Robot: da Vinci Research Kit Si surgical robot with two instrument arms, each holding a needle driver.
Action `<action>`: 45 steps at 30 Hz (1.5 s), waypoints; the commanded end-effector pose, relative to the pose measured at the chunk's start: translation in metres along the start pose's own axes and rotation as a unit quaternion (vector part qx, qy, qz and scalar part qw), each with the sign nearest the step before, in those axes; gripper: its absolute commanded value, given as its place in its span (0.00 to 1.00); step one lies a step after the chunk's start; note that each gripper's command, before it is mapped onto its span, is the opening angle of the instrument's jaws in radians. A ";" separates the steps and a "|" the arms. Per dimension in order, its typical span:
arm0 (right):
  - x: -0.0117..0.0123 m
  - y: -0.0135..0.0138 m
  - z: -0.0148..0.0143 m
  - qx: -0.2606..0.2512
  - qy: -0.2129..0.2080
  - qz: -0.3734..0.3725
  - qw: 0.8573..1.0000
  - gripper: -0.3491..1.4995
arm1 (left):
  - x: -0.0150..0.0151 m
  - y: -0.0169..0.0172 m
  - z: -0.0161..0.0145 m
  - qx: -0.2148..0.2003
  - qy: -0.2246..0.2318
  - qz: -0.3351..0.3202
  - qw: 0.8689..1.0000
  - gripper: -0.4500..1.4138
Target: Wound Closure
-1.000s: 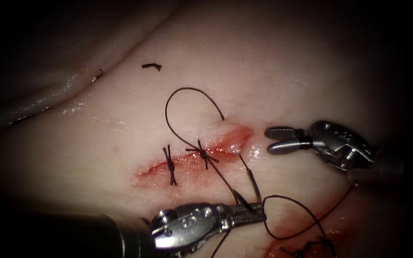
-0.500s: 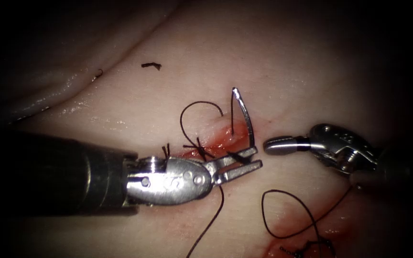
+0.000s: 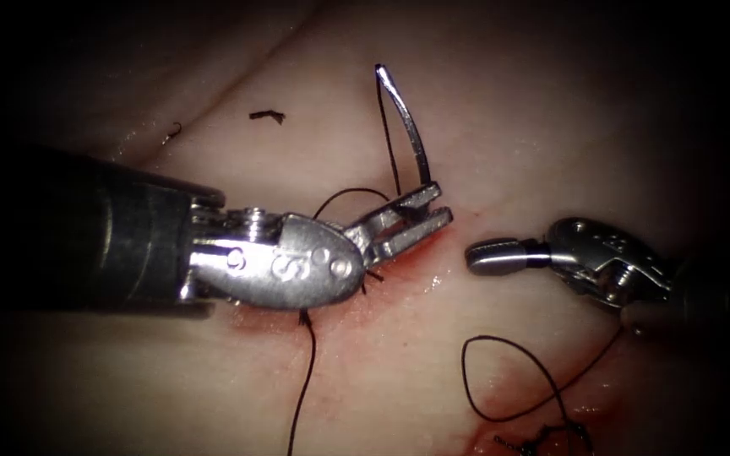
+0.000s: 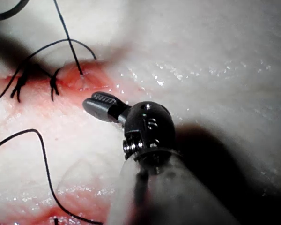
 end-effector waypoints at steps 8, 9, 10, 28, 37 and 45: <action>0.0024 -0.0004 0.0000 -0.017 0.009 0.118 0.993 0.77 | -0.0018 0.0029 0.0007 -0.009 -0.026 0.090 0.996 0.00; 0.0030 -0.0005 -0.0001 -0.017 0.009 0.121 0.992 0.74 | -0.0024 0.0036 0.0008 -0.011 -0.036 0.101 0.994 0.00; 0.0034 -0.0006 -0.0002 -0.017 0.009 0.124 0.992 0.73 | -0.0028 0.0041 0.0009 -0.014 -0.043 0.105 0.993 0.00; 0.0058 -0.0019 0.0030 -0.043 0.009 0.246 0.968 0.80 | -0.0063 0.0083 0.0034 -0.007 -0.120 0.263 0.957 0.00; 0.0065 -0.0010 0.0046 -0.061 0.013 0.247 0.967 0.81 | -0.0059 0.0088 0.0035 -0.002 -0.124 0.281 0.952 0.00; 0.0066 -0.0010 0.0057 -0.077 0.000 0.246 0.966 0.81 | -0.0059 0.0087 0.0036 0.000 -0.124 0.284 0.951 0.00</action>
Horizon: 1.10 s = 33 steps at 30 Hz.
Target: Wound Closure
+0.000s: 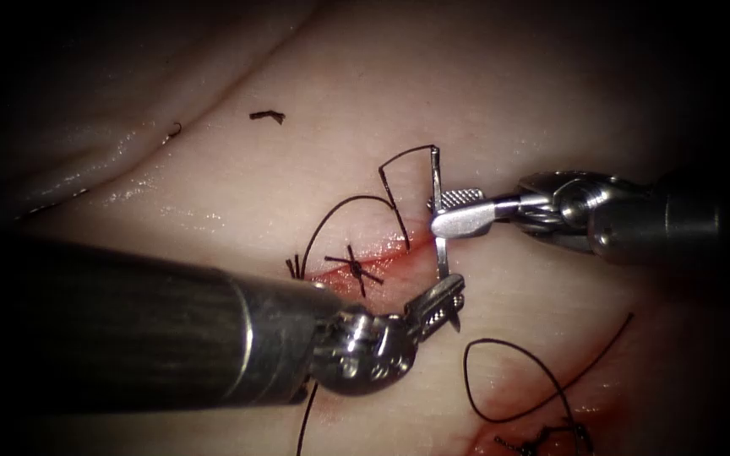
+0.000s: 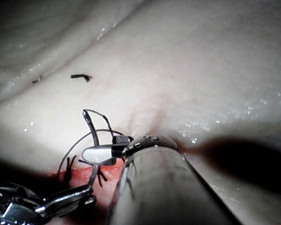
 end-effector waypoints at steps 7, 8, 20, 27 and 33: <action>-0.0005 0.0000 0.0014 0.003 -0.001 -0.001 1.000 0.77 | 0.0001 0.0006 0.0005 0.000 -0.001 -0.001 1.000 0.00; -0.0005 0.0000 0.0014 0.003 -0.001 -0.001 1.000 0.75 | 0.0001 0.0006 0.0005 0.000 -0.001 -0.001 1.000 0.00; -0.0006 -0.0001 0.0021 0.007 -0.003 -0.001 1.000 0.58 | 0.0001 0.0006 0.0005 0.000 0.000 -0.001 1.000 0.00; -0.0009 -0.0001 0.0019 0.002 -0.015 -0.004 1.000 0.00 | 0.0001 0.0006 0.0006 0.000 -0.001 -0.001 1.000 0.00; -0.0005 0.0004 0.0018 -0.001 -0.015 -0.049 0.999 0.00 | 0.0001 0.0006 0.0006 -0.001 0.000 -0.031 1.000 0.64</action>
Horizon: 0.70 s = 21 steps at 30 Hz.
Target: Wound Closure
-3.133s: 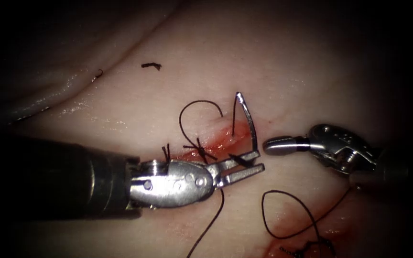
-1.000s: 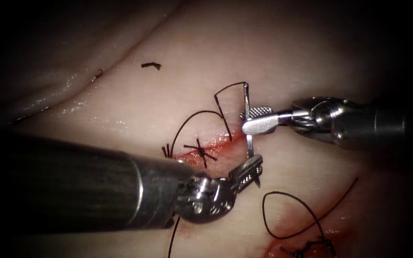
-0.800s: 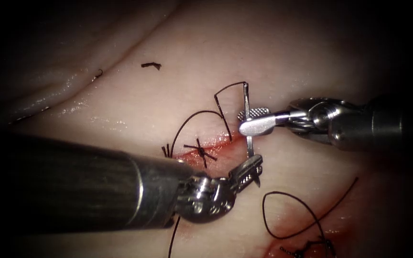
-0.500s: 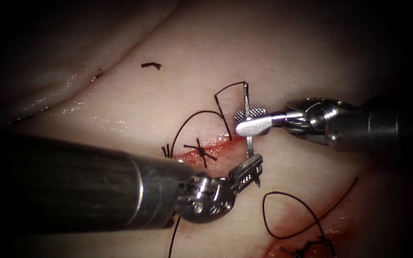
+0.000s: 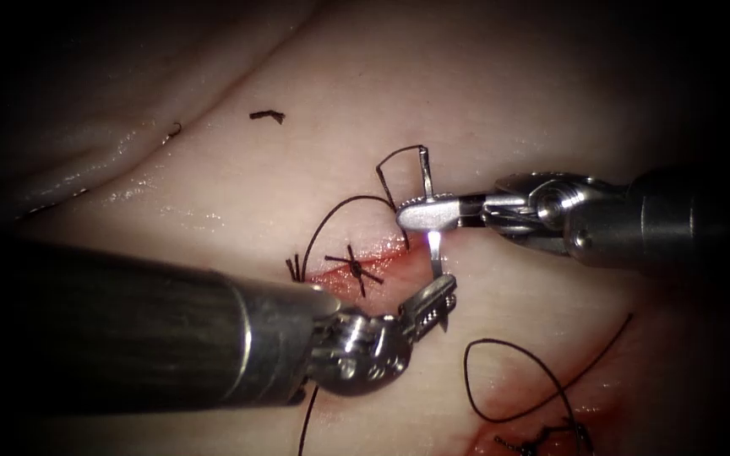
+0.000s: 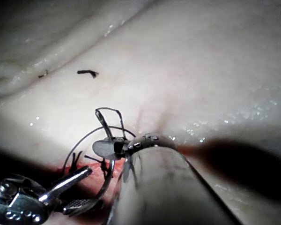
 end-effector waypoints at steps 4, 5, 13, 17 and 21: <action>0.0003 0.0013 0.0005 -0.003 0.008 -0.066 0.998 0.00 | 0.0002 0.0007 0.0001 -0.014 0.035 -0.066 0.997 0.76; 0.0004 0.0016 0.0003 -0.003 0.009 -0.088 0.996 0.00 | 0.0002 0.0006 0.0000 -0.020 0.049 -0.090 0.995 0.77; 0.0008 0.0032 -0.0006 0.020 0.053 -0.175 0.983 0.00 | -0.0009 0.0004 -0.0002 -0.058 0.109 -0.222 0.967 0.53; 0.0003 0.0032 -0.0006 0.042 0.065 -0.224 0.972 0.00 | -0.0023 0.0002 -0.0003 -0.116 0.125 -0.285 0.943 0.11; 0.0000 0.0030 -0.0007 0.057 0.067 -0.264 0.960 0.00 | -0.0037 0.0000 -0.0002 -0.170 0.137 -0.314 0.924 0.00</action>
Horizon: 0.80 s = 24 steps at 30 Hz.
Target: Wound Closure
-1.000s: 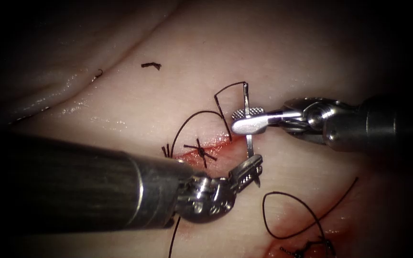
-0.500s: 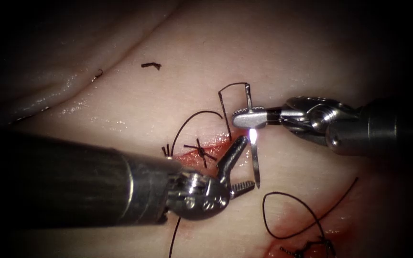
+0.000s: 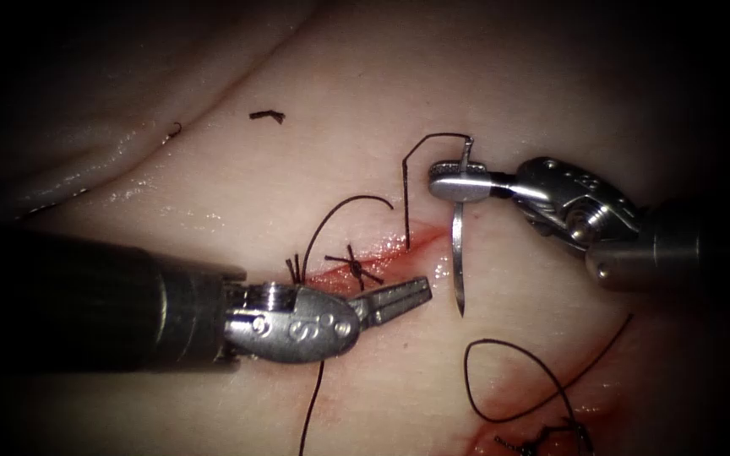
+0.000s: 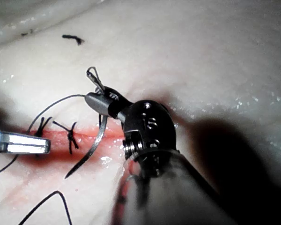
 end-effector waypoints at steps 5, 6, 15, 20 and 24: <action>-0.0008 0.0000 0.0004 0.017 0.009 -0.046 0.999 0.00 | -0.0018 -0.0005 0.0011 -0.007 -0.045 -0.006 0.999 0.00; -0.0009 -0.0001 0.0003 0.022 0.011 -0.060 0.998 0.00 | -0.0024 -0.0006 0.0014 -0.005 -0.069 -0.006 0.998 0.00; -0.0012 -0.0007 -0.0002 0.033 0.025 -0.092 0.995 0.00 | -0.0064 -0.0014 0.0040 -0.001 -0.200 -0.002 0.980 0.00; -0.0014 -0.0013 0.0000 0.037 0.028 -0.104 0.994 0.00 | -0.0073 -0.0022 0.0047 0.015 -0.224 -0.004 0.974 0.00; -0.0015 -0.0016 0.0002 0.038 0.029 -0.116 0.992 0.00 | -0.0076 -0.0030 0.0049 0.024 -0.239 -0.009 0.971 0.00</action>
